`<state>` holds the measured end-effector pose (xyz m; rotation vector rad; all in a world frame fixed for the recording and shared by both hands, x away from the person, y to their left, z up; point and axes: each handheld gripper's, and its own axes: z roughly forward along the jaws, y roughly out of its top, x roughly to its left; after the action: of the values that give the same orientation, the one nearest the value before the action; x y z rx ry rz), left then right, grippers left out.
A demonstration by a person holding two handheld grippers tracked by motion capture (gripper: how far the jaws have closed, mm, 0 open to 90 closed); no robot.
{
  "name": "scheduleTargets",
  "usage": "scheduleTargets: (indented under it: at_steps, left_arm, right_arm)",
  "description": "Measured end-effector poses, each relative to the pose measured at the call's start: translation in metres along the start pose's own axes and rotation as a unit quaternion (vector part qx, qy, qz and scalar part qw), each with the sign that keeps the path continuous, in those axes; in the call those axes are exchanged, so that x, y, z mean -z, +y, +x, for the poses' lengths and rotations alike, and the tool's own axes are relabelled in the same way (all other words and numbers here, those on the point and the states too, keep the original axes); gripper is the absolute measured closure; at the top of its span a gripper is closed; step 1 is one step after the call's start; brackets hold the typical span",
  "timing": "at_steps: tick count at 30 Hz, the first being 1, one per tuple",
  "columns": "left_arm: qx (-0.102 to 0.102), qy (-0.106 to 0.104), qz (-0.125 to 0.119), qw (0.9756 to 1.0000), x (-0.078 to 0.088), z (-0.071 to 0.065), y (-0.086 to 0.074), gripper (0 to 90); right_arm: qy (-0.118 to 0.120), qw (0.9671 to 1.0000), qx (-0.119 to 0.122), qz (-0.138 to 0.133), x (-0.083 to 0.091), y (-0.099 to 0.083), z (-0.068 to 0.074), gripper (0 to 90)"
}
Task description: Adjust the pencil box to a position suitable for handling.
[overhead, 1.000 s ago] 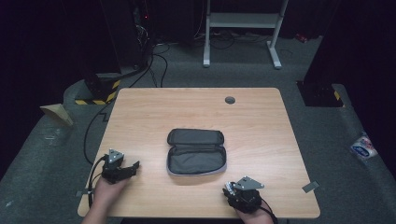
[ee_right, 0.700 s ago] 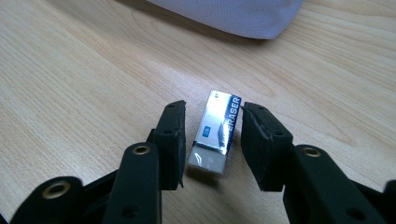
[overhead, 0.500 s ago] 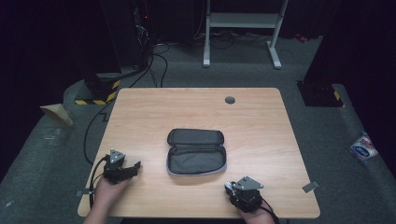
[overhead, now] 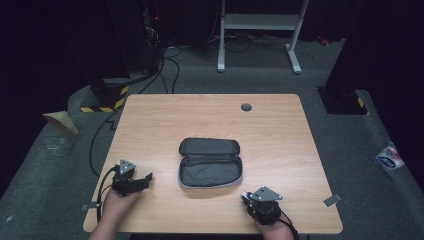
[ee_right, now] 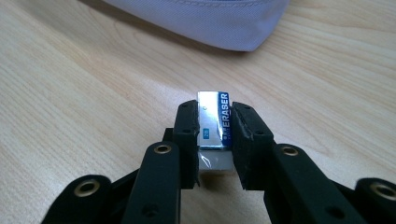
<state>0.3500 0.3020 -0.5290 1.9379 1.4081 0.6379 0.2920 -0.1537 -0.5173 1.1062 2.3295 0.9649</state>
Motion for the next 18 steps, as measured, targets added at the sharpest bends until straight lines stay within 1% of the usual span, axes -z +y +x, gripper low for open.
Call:
scheduleTargets:
  at_steps: [5,7,15,16,18]
  left_arm:
    - [0.001,0.000,0.000,1.0000,0.000,0.000,0.000,21.8]
    - [0.001,0.000,0.000,1.0000,0.000,0.000,0.000,21.8]
    - [0.003,-0.001,-0.001,1.0000,-0.001,-0.001,0.000,21.8]
    - [0.004,0.000,-0.001,1.0000,-0.001,-0.001,0.000,21.8]
    - [0.004,0.000,-0.001,1.0000,-0.001,-0.001,0.000,21.9]
  right_arm:
    - [-0.005,0.9999,-0.007,-0.006,-0.001,0.001,-0.001,72.0]
    - [-0.007,0.9998,-0.013,-0.009,-0.002,0.002,-0.003,72.0]
    - [-0.015,0.9996,-0.021,-0.014,-0.007,0.004,-0.011,72.0]
    - [-0.016,0.9994,-0.026,-0.014,-0.008,0.005,-0.013,72.0]
    - [-0.016,0.9994,-0.026,-0.015,-0.008,0.005,-0.014,72.0]
